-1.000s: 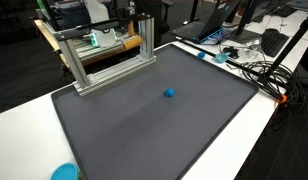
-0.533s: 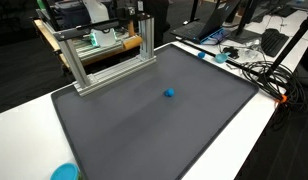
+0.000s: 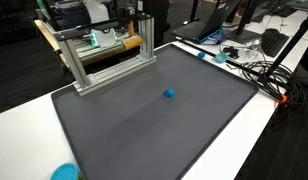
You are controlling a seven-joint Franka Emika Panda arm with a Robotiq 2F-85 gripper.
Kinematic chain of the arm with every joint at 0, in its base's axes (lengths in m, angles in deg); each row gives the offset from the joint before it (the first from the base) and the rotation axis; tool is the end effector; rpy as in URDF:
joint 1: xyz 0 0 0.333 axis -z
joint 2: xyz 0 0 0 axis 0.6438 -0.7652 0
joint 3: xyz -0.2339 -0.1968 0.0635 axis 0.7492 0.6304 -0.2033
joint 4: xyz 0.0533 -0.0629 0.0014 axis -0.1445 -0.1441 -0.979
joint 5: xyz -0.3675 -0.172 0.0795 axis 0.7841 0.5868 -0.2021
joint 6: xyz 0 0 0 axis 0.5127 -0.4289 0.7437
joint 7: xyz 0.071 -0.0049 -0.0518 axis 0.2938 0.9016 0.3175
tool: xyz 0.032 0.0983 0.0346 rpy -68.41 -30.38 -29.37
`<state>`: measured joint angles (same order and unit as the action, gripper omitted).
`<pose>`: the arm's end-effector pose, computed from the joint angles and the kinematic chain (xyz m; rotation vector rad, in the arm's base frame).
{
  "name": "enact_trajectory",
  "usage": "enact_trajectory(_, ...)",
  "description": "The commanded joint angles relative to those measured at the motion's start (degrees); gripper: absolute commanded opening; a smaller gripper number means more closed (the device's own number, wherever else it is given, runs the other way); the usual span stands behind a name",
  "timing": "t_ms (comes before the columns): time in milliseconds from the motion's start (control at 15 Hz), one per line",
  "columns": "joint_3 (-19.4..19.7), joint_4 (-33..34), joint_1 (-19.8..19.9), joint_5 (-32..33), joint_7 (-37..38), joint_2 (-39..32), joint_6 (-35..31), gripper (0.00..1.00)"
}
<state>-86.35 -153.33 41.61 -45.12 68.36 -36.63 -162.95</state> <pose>0.3671 -0.0242 0.4760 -3.0624 0.0684 -0.2323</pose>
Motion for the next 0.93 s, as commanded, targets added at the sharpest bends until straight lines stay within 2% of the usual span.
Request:
enact_trajectory(0, -1.72, -2.55, 1.43, 0.46, 4.68, 1.66, -4.29, 1.00)
enact_trajectory(133, -2.59, -4.01, 2.37, 2.06, 5.93, 1.42, -7.01, 1.00)
enact_trajectory(267, -1.51, -3.61, 1.90, 1.76, 4.54, -0.06, -4.15, 1.00)
enact_trajectory(733, -1.40, -3.76, 0.93, 0.98, 3.57, 0.08, -4.21, 1.00)
enact_trajectory(867, -2.59, -5.11, 1.28, 2.28, 4.16, 1.34, -6.04, 1.00)
